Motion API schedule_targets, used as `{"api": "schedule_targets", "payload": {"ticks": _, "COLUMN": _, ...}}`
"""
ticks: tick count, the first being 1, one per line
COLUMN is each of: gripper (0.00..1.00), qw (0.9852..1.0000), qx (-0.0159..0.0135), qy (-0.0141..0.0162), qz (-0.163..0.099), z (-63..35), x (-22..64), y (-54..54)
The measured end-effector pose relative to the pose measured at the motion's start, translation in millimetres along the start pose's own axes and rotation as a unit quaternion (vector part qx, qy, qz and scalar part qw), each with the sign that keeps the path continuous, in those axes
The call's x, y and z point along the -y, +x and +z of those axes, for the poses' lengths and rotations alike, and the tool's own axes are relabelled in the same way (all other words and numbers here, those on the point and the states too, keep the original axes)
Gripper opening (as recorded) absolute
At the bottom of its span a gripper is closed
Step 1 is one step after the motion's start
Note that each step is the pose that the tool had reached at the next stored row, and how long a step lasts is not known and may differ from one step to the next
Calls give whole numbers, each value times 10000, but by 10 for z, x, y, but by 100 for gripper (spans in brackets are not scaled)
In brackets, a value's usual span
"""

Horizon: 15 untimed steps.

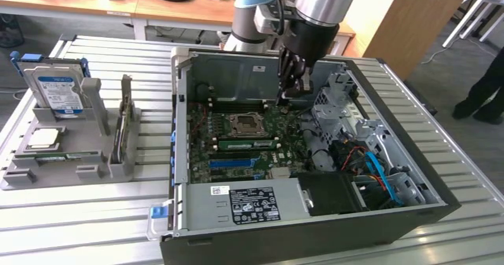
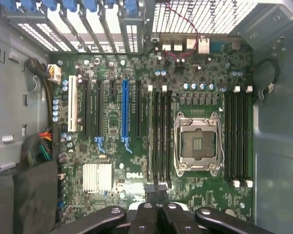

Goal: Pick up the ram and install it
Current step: 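Press down the ram until it locks into place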

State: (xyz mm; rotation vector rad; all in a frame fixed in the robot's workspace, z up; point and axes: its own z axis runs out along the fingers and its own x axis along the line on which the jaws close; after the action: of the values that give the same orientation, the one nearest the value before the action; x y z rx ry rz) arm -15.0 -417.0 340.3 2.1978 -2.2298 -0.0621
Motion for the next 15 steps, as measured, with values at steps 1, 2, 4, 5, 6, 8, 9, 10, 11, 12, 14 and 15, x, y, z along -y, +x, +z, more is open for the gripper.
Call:
{"api": "schedule_targets", "payload": {"ticks": 1, "gripper": 11, "qw": 10000, "qx": 0, "qy": 0, "qz": -1, "z": -1, "x": 19, "y": 1}}
{"api": "schedule_targets", "payload": {"ticks": 2, "gripper": 11, "qw": 10000, "qx": -1, "qy": 0, "qz": -2, "z": -2, "x": 33, "y": 1}}
{"api": "schedule_targets", "payload": {"ticks": 4, "gripper": 11, "qw": 10000, "qx": 0, "qy": 0, "qz": -4, "z": -2, "x": 57, "y": 3}}
{"api": "schedule_targets", "payload": {"ticks": 5, "gripper": 11, "qw": 10000, "qx": -1, "qy": 0, "qz": -4, "z": -3, "x": 69, "y": 4}}
{"api": "schedule_targets", "payload": {"ticks": 6, "gripper": 11, "qw": 10000, "qx": 0, "qy": 0, "qz": -5, "z": -3, "x": 81, "y": 5}}
{"api": "schedule_targets", "payload": {"ticks": 8, "gripper": 11, "qw": 10000, "qx": 0, "qy": 0, "qz": -6, "z": -4, "x": 97, "y": 6}}
{"api": "schedule_targets", "payload": {"ticks": 9, "gripper": 11, "qw": 10000, "qx": 0, "qy": 0, "qz": -6, "z": -4, "x": 97, "y": 6}}
{"api": "schedule_targets", "payload": {"ticks": 10, "gripper": 11, "qw": 10000, "qx": 0, "qy": 0, "qz": -6, "z": -4, "x": 97, "y": 6}}
{"api": "schedule_targets", "payload": {"ticks": 11, "gripper": 11, "qw": 10000, "qx": 0, "qy": 0, "qz": -6, "z": -4, "x": 97, "y": 6}}
{"api": "schedule_targets", "payload": {"ticks": 12, "gripper": 11, "qw": 10000, "qx": -1, "qy": 0, "qz": -6, "z": -3, "x": 97, "y": 7}}
{"api": "schedule_targets", "payload": {"ticks": 14, "gripper": 11, "qw": 10000, "qx": 0, "qy": 0, "qz": -6, "z": 12, "x": 97, "y": 7}}
{"api": "schedule_targets", "payload": {"ticks": 15, "gripper": 11, "qw": 10000, "qx": 0, "qy": 0, "qz": -6, "z": 24, "x": 98, "y": 8}}
